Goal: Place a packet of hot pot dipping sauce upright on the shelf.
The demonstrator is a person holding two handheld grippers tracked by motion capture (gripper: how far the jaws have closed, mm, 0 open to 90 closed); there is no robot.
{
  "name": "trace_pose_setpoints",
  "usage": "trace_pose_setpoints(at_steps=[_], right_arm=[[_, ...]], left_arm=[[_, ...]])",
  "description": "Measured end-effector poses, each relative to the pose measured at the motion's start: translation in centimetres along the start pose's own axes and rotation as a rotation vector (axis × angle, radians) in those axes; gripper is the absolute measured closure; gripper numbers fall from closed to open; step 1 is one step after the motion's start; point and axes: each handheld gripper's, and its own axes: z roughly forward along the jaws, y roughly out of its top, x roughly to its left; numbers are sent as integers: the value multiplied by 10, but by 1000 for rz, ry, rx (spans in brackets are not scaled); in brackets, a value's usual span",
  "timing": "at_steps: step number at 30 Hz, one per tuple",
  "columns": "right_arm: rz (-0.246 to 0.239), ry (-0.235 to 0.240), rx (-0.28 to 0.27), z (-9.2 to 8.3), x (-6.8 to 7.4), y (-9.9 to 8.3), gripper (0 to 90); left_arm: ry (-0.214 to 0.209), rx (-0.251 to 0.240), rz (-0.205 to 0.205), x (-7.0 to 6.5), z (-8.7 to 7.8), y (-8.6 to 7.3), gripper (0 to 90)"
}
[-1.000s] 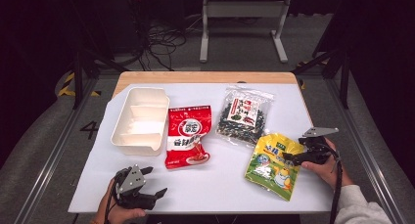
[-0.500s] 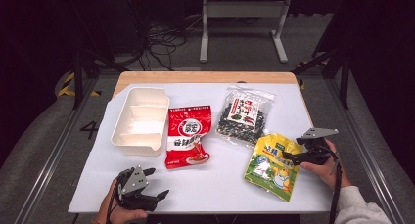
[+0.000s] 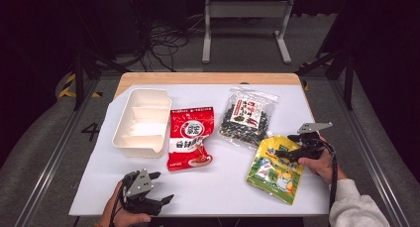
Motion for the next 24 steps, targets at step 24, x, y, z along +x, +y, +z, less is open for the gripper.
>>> trace_pose_setpoints(at_steps=[24], right_arm=[[-13,-103,-27,-6,5,2,363]], left_arm=[[82,7,-110,12,16,13,205]])
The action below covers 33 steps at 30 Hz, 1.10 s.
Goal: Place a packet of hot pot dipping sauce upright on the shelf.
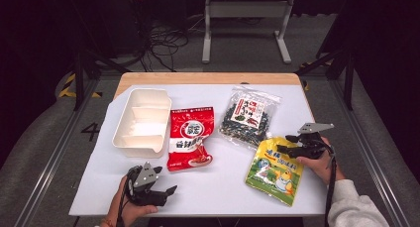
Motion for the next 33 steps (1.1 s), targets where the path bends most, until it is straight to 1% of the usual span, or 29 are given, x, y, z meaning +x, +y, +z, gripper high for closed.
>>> trace_pose_setpoints(at_steps=[1,2,3,4,5,6,7,8,9,10,11,12,14,15,16,17,18,19,20,21,22,23,24,25,26,27,29,31,33], right_arm=[[-1,3,-8,-2,1,1,358],[3,0,-14,-4,2,3,350],[9,-13,-19,-5,2,5,330],[18,-18,-46,-12,5,9,329],[16,-36,-63,-15,8,12,326],[16,-36,-63,-15,8,12,326],[11,-44,-77,-18,11,15,323],[8,-21,-108,-23,19,21,320],[2,-18,-123,-25,25,26,316],[-6,14,-143,-26,38,34,311],[-11,26,-148,-25,44,37,312],[-16,36,-151,-22,53,42,311],[-35,82,-149,-13,73,52,310],[-35,82,-149,-13,73,52,310],[-42,93,-139,-8,80,56,303],[-68,120,-119,1,94,63,288],[-69,139,-120,5,100,66,294],[-55,163,-117,11,107,71,293],[-45,186,-113,17,113,77,286],[-45,204,-109,23,119,82,277],[-51,203,-98,29,125,88,277],[-58,203,-83,36,131,93,266],[-62,211,-71,43,135,97,253],[-56,216,-61,47,138,100,252],[-20,238,-43,61,143,106,241],[-20,238,-43,61,143,106,241],[-10,236,-20,72,149,111,230],[11,248,-12,81,151,114,219],[17,255,14,92,154,117,211]], left_arm=[[-11,0,-16,3,1,1,218],[-16,2,-20,4,2,1,230],[-14,7,-33,5,4,2,230],[-23,6,-38,7,5,3,234],[-27,8,-47,8,6,3,235],[-22,14,-48,8,6,4,235],[-21,18,-62,9,7,4,235],[-27,12,-66,10,9,4,237],[-25,14,-69,10,9,4,239],[-28,16,-75,10,10,5,254],[-36,11,-77,10,10,6,261],[-32,15,-78,10,11,7,266],[-36,21,-75,10,11,7,297],[-36,21,-75,10,11,7,307],[-32,22,-76,10,11,7,307],[-26,23,-80,11,11,7,316],[-32,20,-87,11,11,7,332],[-40,22,-87,12,11,7,349],[-38,24,-76,12,12,7,367],[-31,29,-70,12,12,7,391],[-26,29,-68,12,11,8,415],[-36,24,-72,14,9,8,458],[-42,17,-73,15,9,8,495],[-47,15,-84,17,9,7,513],[-45,22,-83,17,9,7,520],[-40,25,-82,17,9,7,520],[-40,29,-78,17,9,6,535],[-40,36,-77,17,9,6,543],[-38,36,-72,18,9,6,551]])
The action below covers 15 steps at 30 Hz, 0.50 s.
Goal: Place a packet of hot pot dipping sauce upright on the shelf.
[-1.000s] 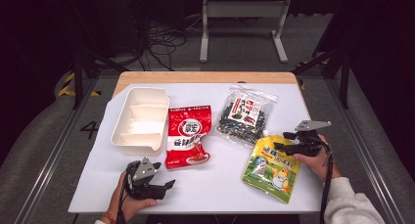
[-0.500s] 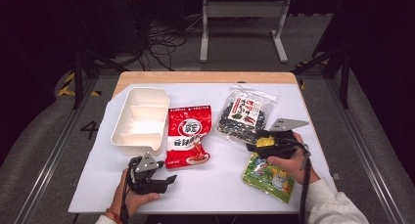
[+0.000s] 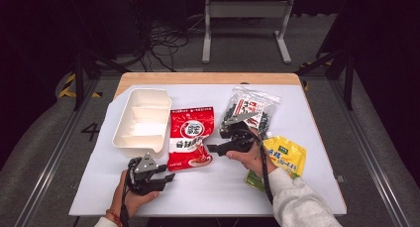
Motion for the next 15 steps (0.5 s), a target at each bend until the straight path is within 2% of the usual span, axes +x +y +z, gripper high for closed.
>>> trace_pose_setpoints(at_steps=[4,11,15], right_arm=[[5,22,10,13,3,5,206],[5,25,40,29,4,8,190],[57,19,73,42,-2,9,155]], left_arm=[[1,0,-1,0,0,0,566],[1,-1,8,1,1,1,586],[6,-2,10,1,2,2,584]])
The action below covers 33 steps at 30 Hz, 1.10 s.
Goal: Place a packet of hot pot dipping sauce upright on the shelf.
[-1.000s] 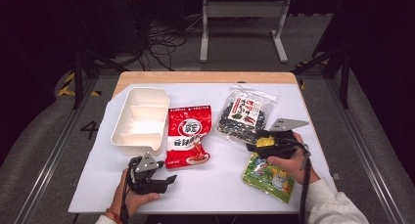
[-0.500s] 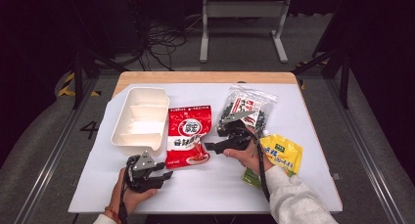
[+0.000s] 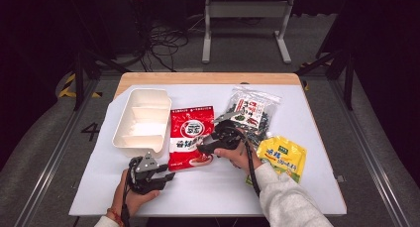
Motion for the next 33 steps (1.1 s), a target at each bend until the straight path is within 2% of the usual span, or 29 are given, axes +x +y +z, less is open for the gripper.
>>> trace_pose_setpoints(at_steps=[4,5,6,9,21,22,25,26,33], right_arm=[[52,36,20,9,-6,2,166],[51,40,26,11,-6,3,191],[37,51,32,13,-5,4,221],[43,70,46,16,-6,4,278],[24,77,30,15,-6,1,423],[23,80,29,14,-6,1,456],[25,81,24,14,-6,0,480],[23,87,17,13,-5,0,533],[13,77,1,10,0,-3,607]], left_arm=[[3,-2,-4,0,1,0,588],[3,-4,-11,0,1,0,590],[4,-5,-1,1,1,1,590],[5,-6,1,2,1,1,591],[5,-6,-3,2,1,1,585],[4,-5,0,2,1,1,584],[0,-8,-1,1,1,2,573],[2,-8,8,1,1,2,550],[-20,-32,8,2,-7,1,480]])
